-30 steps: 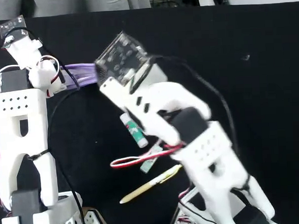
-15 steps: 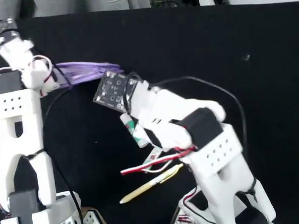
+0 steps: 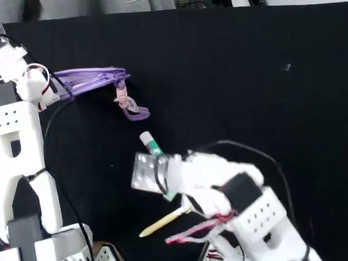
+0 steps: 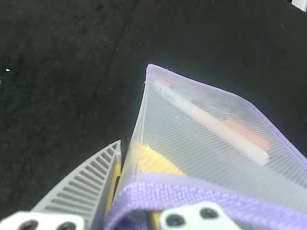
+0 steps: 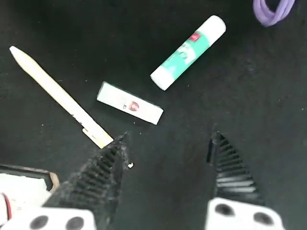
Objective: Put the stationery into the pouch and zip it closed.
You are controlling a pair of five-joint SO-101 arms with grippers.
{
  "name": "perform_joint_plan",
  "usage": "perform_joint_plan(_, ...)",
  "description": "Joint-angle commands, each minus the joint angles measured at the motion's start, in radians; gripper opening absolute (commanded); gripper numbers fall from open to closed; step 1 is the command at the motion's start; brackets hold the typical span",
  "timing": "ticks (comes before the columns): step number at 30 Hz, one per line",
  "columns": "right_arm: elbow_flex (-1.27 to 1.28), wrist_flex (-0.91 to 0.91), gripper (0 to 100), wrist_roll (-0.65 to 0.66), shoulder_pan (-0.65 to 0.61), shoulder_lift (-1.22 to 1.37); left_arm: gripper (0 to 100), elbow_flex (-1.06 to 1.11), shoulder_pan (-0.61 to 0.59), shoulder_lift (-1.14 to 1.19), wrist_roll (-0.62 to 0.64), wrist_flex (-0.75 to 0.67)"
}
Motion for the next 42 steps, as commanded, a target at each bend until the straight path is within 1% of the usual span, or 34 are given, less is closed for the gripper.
perform_joint_plan(1, 0.165, -0.032, 25.0, 0.029, 0.011, -0.179, 3, -0.05, -0.045, 0.101, -0.011, 0.015)
perform_joint_plan(7, 0.225, -0.035, 23.7, 0.094, 0.003, -0.128, 3, -0.14, -0.088, 0.189, -0.005, 0.051)
perform_joint_plan(12, 0.226, -0.037, 14.8, 0.087, -0.089, -0.018, 3, -0.185, -0.143, 0.226, -0.003, 0.049)
perform_joint_plan(16, 0.225, -0.043, 15.8, 0.084, -0.176, 0.064, 3, -0.22, -0.182, 0.247, -0.003, 0.048)
perform_joint_plan(19, 0.229, -0.095, 17.4, 0.043, -0.222, 0.114, 3, -0.249, -0.217, 0.269, -0.003, 0.048)
perform_joint_plan(22, 0.262, -0.164, 17.3, 0.029, -0.292, 0.17, 3, -0.28, -0.254, 0.295, -0.003, 0.049)
perform_joint_plan(28, 0.303, -0.327, 17.3, -0.041, -0.41, 0.338, 3, -0.341, -0.326, 0.347, -0.006, 0.051)
perform_joint_plan(31, 0.289, -0.39, 17.3, -0.049, -0.431, 0.449, 3, -0.369, -0.351, 0.368, -0.006, 0.055)
perform_joint_plan(35, 0.234, -0.445, 17.3, -0.075, -0.433, 0.618, 3, -0.427, -0.357, 0.402, -0.006, 0.098)
perform_joint_plan(40, 0.139, -0.43, 17.0, -0.078, -0.431, 0.782, 3, -0.492, -0.357, 0.459, -0.006, 0.135)
perform_joint_plan(42, 0.111, -0.43, 16.9, -0.117, -0.436, 0.828, 3, -0.499, -0.355, 0.473, -0.006, 0.135)
